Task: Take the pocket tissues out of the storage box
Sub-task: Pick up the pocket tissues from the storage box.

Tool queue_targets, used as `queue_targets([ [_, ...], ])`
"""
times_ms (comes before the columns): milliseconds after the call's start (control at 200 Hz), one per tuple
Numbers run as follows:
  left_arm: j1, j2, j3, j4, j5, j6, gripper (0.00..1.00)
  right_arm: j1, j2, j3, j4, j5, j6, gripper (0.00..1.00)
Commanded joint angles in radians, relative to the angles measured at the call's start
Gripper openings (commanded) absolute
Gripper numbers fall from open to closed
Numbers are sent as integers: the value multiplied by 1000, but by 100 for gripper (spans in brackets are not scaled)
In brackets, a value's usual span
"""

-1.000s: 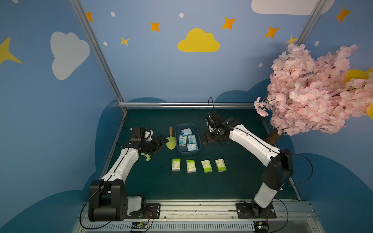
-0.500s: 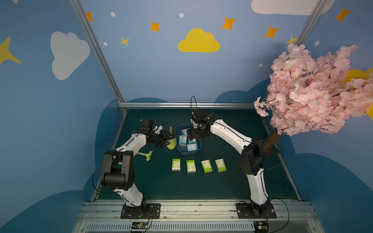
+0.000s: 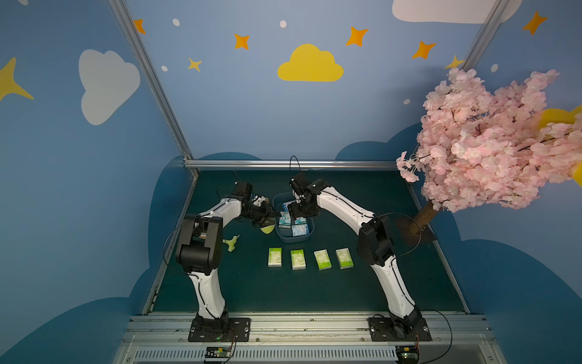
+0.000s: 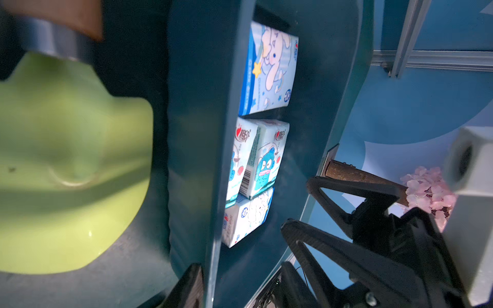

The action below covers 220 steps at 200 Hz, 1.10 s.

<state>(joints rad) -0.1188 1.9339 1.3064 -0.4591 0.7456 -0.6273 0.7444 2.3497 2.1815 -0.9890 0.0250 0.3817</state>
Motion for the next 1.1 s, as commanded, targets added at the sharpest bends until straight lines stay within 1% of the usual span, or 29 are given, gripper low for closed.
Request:
queue_targets([
  [0, -8, 33, 29, -34, 30, 32, 47, 4, 36, 44, -38, 20, 16, 79],
  [466, -10, 101, 58, -50, 36, 68, 31, 26, 119, 73, -58, 171, 13, 77],
  [641, -10, 120, 70, -48, 38, 68, 24, 32, 140, 73, -57, 223, 20, 75],
  [841, -11, 130, 73, -46, 37, 67, 20, 31, 170, 100, -57, 266, 14, 72],
  [1011, -12, 134, 72, -45, 36, 65, 19, 31, 194, 137, -57, 268, 14, 67],
  [1096, -12, 135, 73, -44, 36, 65, 19, 32, 196, 141, -50, 267, 5, 58],
])
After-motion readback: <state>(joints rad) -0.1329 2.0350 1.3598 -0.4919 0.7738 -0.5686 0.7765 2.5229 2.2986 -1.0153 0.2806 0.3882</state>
